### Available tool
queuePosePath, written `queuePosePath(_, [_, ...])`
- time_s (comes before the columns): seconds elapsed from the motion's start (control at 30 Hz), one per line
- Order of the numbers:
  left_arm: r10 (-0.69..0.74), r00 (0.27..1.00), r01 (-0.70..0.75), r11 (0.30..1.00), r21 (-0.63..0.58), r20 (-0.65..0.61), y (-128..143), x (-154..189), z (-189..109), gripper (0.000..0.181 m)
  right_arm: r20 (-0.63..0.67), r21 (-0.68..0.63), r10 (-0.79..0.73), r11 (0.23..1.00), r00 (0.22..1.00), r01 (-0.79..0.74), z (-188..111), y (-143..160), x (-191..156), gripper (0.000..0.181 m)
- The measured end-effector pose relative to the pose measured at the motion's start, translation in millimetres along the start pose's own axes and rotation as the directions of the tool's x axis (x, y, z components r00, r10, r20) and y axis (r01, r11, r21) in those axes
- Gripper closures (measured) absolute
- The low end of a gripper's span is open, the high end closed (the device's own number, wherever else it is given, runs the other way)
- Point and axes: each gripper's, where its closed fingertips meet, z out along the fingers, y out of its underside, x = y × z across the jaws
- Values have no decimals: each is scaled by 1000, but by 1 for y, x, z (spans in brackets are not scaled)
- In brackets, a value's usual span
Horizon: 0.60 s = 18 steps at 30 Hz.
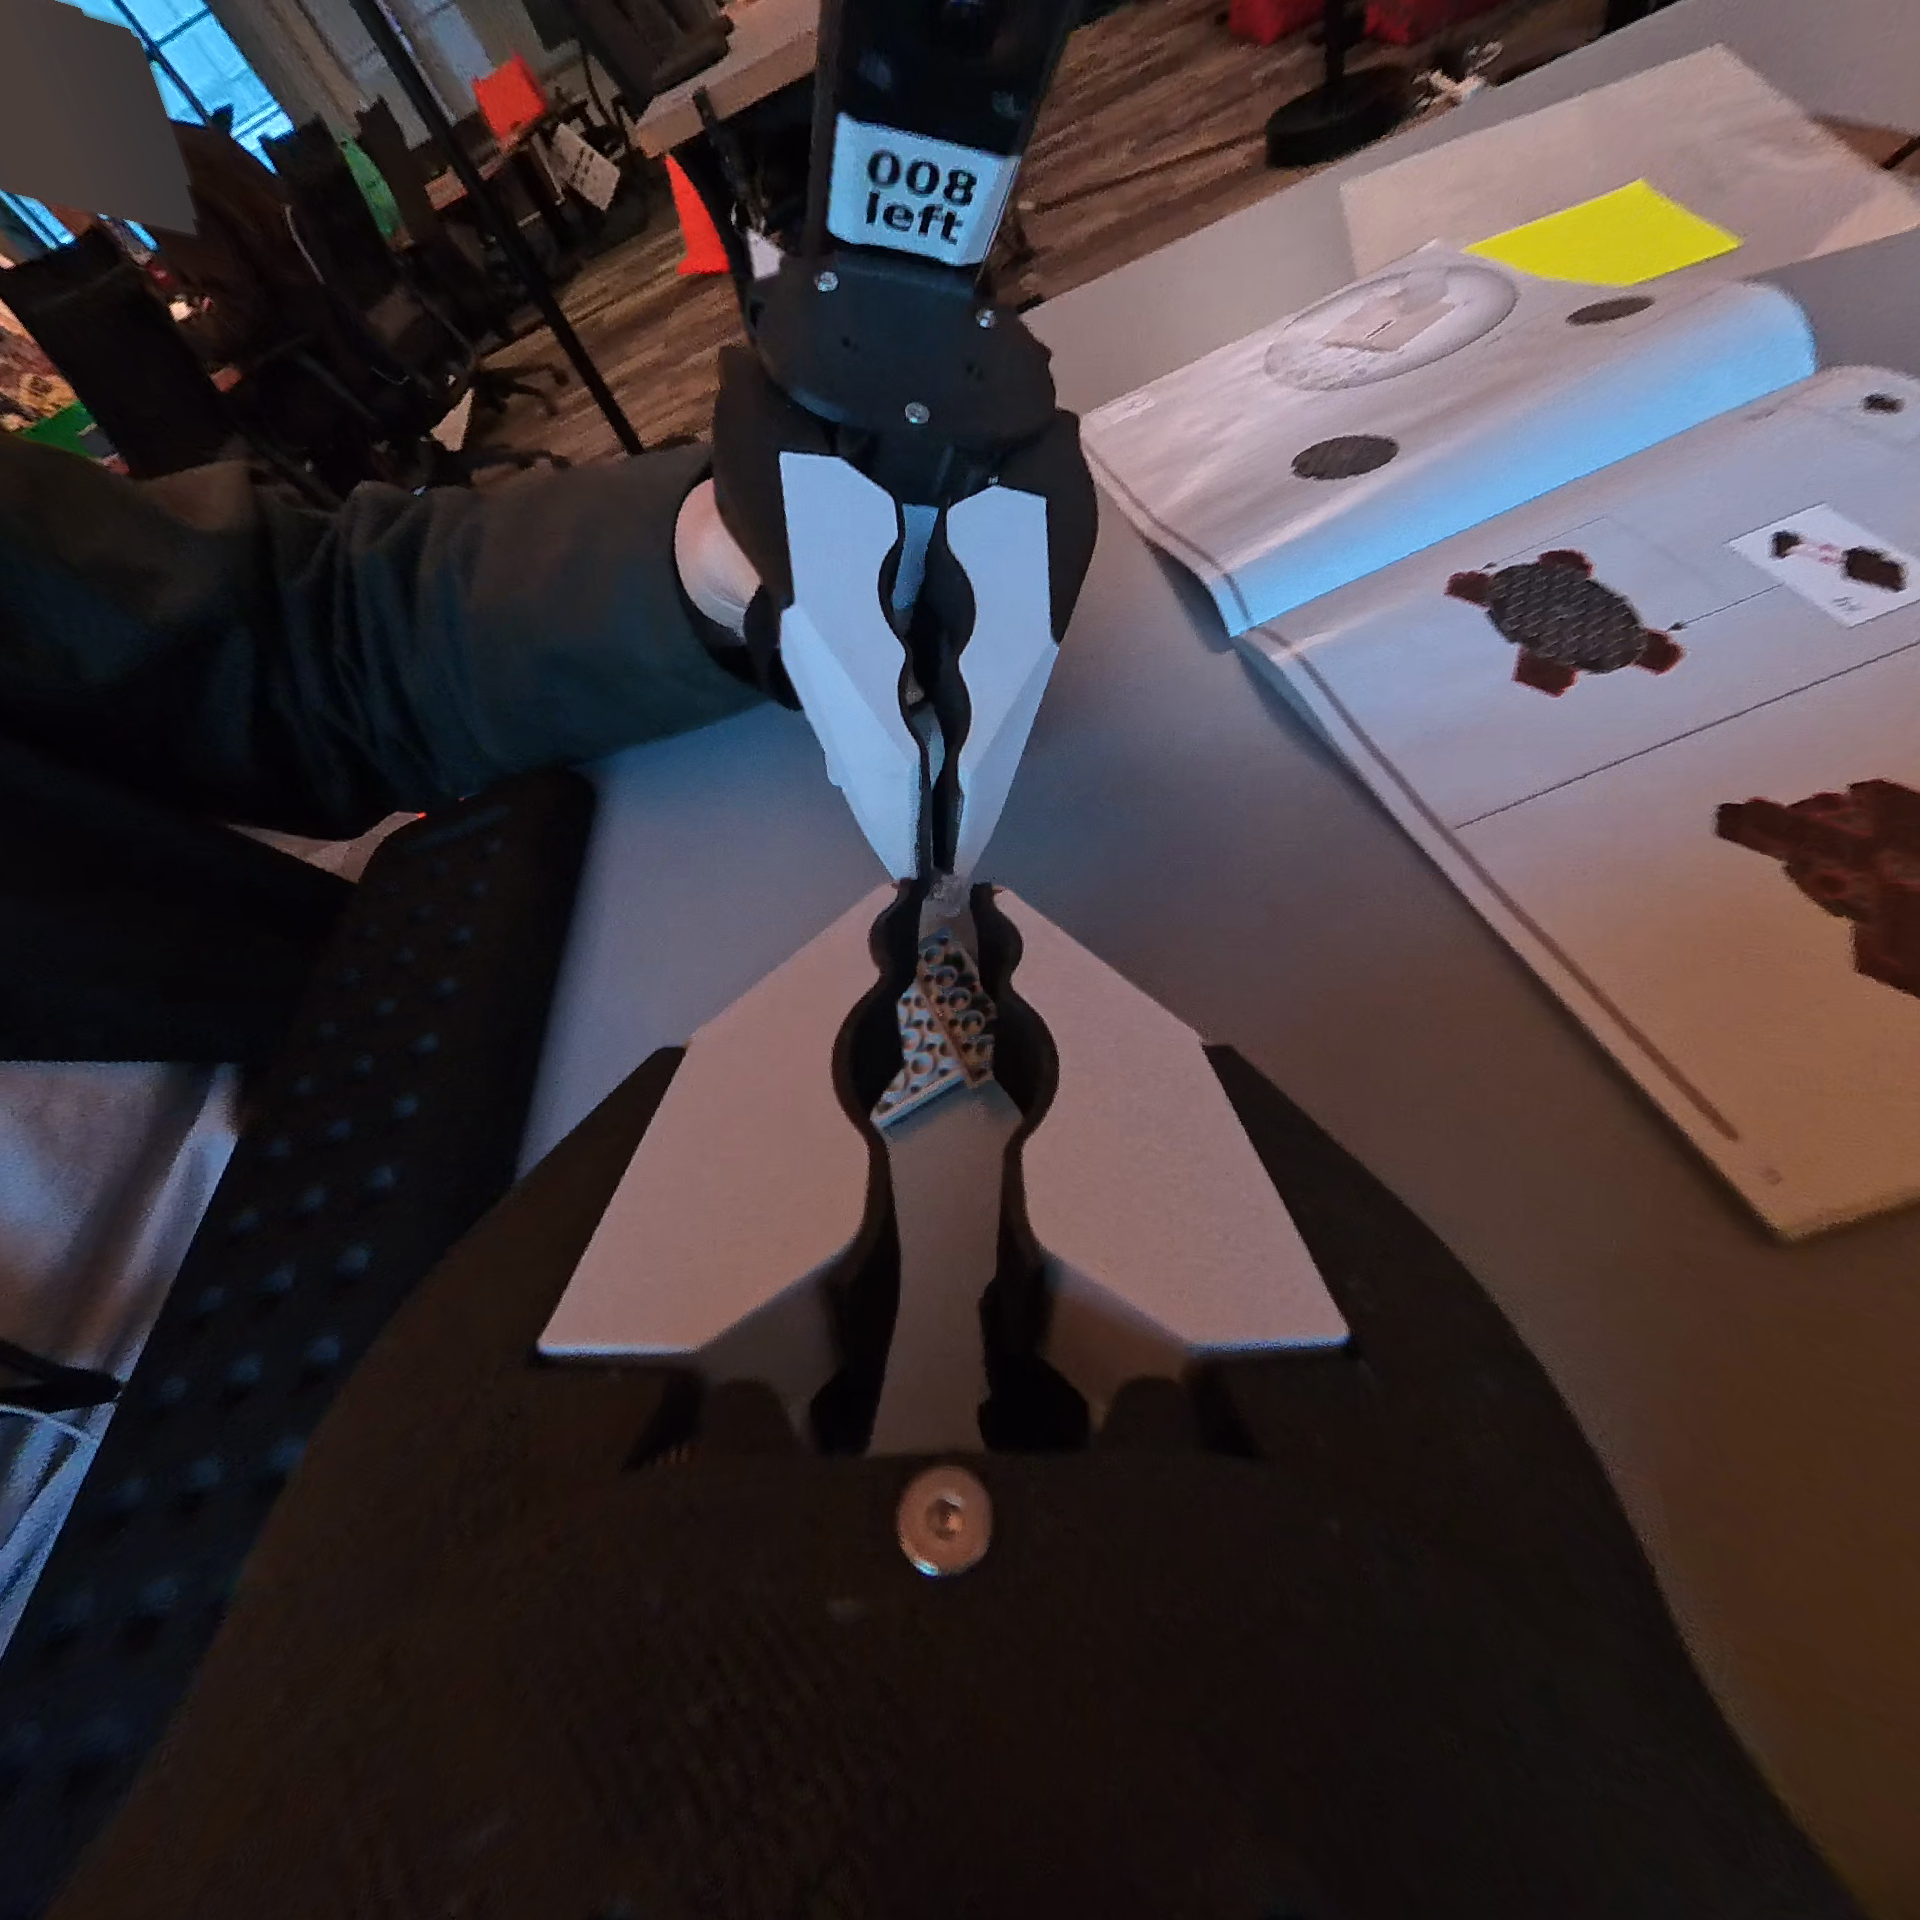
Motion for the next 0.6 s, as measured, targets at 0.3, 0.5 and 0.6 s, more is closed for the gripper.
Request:
queuePosePath(0.3, [-15,996,31,984,178,-91,-30,10,-23,172,67,106,28,994,997,-35,-10,-21,-10,179])
queuePosePath(0.5, [-9,997,25,981,192,-83,-29,2,-34,169,-354,1,-735,618,578,787,-36,-53,-34,179])
queuePosePath(0.6, [29,996,-17,991,130,-89,-20,8,-28,160,-524,-286,-851,187,9,940,-48,-68,-46,180])
